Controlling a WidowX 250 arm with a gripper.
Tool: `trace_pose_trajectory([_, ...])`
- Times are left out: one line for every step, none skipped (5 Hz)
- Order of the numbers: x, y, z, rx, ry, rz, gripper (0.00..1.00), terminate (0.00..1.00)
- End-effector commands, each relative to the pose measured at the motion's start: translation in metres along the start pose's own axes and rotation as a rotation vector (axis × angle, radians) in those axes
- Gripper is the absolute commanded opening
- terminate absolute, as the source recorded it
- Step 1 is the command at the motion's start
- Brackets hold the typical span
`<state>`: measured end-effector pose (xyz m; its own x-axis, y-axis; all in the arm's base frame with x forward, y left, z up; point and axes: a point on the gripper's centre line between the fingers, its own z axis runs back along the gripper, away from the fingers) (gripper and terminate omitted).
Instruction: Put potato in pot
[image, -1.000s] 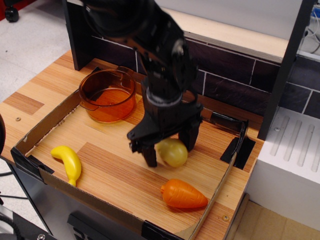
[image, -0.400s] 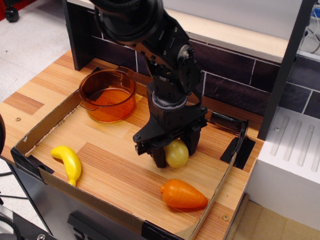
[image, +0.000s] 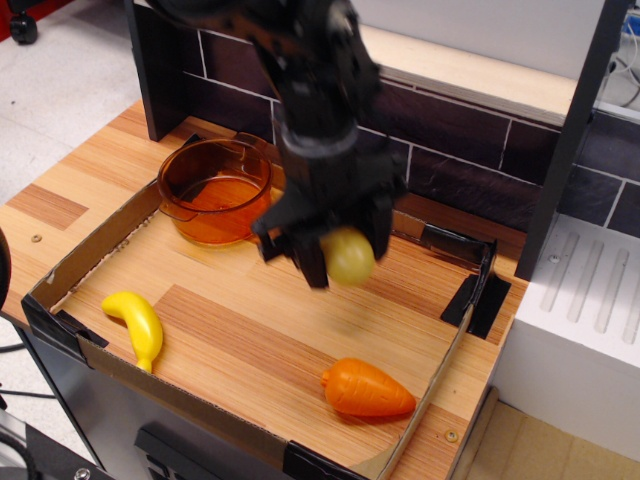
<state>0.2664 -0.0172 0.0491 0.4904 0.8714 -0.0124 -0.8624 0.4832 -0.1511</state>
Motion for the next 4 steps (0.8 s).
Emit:
trace_pose_trajectory([0.067,0.000,0.053,-0.032,-0.055,0.104,0.00,0.00])
trace_pose_trajectory([0.098,0.014,0.062,-0.036,-0.065,0.175,0.00,0.00])
trace_pose_trajectory([0.115,0.027,0.059,-0.031,-0.105,0.185,0.00,0.00])
trace_pose_trajectory([0.134,0.030,0.051,-0.050,-0.156,0.209,0.00,0.00])
